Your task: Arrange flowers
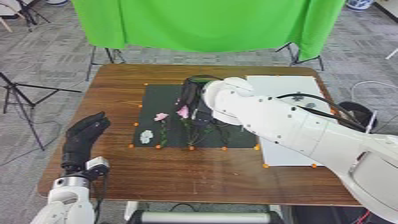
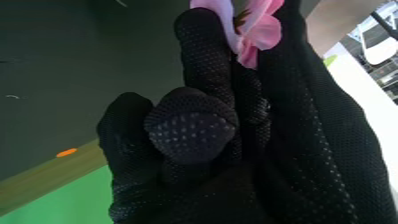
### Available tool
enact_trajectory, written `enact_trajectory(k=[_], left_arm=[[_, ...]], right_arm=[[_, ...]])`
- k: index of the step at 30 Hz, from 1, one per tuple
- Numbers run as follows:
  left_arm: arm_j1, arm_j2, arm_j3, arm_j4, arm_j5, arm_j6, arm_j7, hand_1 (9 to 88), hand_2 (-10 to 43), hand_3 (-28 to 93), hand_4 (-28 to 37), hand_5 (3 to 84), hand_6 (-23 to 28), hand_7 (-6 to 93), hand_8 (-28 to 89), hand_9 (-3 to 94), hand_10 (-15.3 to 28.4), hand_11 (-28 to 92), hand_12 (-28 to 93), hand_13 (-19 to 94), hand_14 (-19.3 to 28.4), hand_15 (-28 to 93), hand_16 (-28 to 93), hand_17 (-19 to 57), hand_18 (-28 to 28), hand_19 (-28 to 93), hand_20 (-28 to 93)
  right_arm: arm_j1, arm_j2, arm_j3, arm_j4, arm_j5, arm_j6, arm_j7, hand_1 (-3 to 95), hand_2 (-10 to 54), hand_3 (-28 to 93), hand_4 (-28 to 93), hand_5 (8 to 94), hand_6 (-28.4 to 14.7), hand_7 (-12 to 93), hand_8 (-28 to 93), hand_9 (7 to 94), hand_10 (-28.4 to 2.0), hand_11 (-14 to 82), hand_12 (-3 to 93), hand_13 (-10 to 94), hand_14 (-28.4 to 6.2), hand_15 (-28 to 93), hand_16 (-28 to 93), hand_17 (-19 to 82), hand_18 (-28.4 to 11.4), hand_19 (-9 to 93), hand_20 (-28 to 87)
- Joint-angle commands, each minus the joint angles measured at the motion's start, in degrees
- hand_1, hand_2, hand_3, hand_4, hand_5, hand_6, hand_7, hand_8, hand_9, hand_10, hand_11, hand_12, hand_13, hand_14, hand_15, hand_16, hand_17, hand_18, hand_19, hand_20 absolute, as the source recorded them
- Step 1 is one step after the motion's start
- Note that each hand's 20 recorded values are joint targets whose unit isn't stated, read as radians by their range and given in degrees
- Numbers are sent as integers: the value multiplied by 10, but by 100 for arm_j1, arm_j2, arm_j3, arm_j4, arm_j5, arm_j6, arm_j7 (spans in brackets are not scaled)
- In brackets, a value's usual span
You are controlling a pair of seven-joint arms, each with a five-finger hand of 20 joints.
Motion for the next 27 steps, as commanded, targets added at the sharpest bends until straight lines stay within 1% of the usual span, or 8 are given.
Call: enact_trajectory(k=[1, 6, 9, 14, 17, 20, 23, 27], left_arm=[[9, -33, 6, 31, -13, -89, -49, 382, -80, 710, -146, 522, 16, 249, -105, 470, 127, 272, 119, 391, 155, 261, -16, 101, 127, 160, 197], [28, -25, -1, 21, -8, -85, -49, 381, -80, 710, -147, 520, 15, 250, -105, 470, 126, 273, 119, 390, 156, 261, -17, 101, 127, 160, 196], [-21, -17, 14, 50, -1, -114, -64, 381, -82, 711, -146, 520, 15, 249, -105, 470, 126, 272, 118, 390, 156, 260, -17, 100, 127, 160, 196], [13, -2, 12, 30, 2, -115, -56, 380, -83, 711, -146, 519, 16, 249, -105, 469, 126, 272, 118, 389, 156, 260, -16, 100, 127, 159, 195], [-22, -6, 14, 49, 13, -138, -80, 379, -84, 711, -145, 518, 16, 247, -105, 468, 126, 272, 118, 389, 156, 259, -16, 99, 128, 159, 195], [9, 1, 2, 35, 11, -148, -70, 377, -86, 711, -145, 518, 16, 247, -104, 468, 126, 271, 118, 389, 156, 260, -16, 99, 128, 157, 194], [17, 1, 14, 30, 12, -147, -68, 376, -88, 712, -145, 518, 15, 247, -104, 468, 126, 271, 119, 389, 156, 259, -16, 98, 128, 156, 194], [26, 4, 18, 18, 10, -136, -62, 377, -88, 711, -145, 517, 15, 249, -104, 469, 126, 271, 118, 389, 156, 259, -16, 98, 128, 156, 195]], right_arm=[[0, -67, 14, 63, -24, -71, 30, 666, -42, 425, -92, 749, -11, 227, 61, 852, -136, 154, 266, 890, -31, 617, 307, 624, -134, 932, 588], [26, -76, 76, 139, 50, -318, 53, 635, -33, 371, -62, 722, -17, 197, 55, 813, -143, 189, 195, 880, -38, 619, 308, 616, -140, 932, 591], [77, -46, 93, 141, 113, -420, 36, 620, -33, 360, -58, 701, -18, 186, 55, 792, -146, 181, 189, 872, -41, 619, 307, 609, -143, 932, 590], [95, -13, 115, 107, 81, -493, 19, 602, -37, 356, -52, 683, -17, 179, 56, 763, -148, 169, 187, 863, -46, 624, 306, 600, -146, 932, 588], [130, -12, 159, 129, 64, -684, -5, 566, -50, 394, -61, 661, -18, 171, 50, 728, -153, 156, 184, 854, -50, 629, 304, 593, -146, 932, 589], [161, 2, 180, 96, 13, -797, -32, 534, -59, 425, -65, 634, -15, 160, 22, 694, -162, 139, 182, 842, -54, 635, 301, 586, -149, 932, 586], [192, 33, 181, 43, -18, -844, -49, 503, -69, 449, -67, 605, -11, 155, -83, 660, -169, 125, 182, 828, -58, 639, 299, 576, -153, 932, 586], [253, 40, 173, 57, -100, -960, -94, 485, -78, 454, -62, 579, -13, 143, -84, 622, -176, 109, 181, 815, -64, 642, 296, 566, -156, 932, 580]])
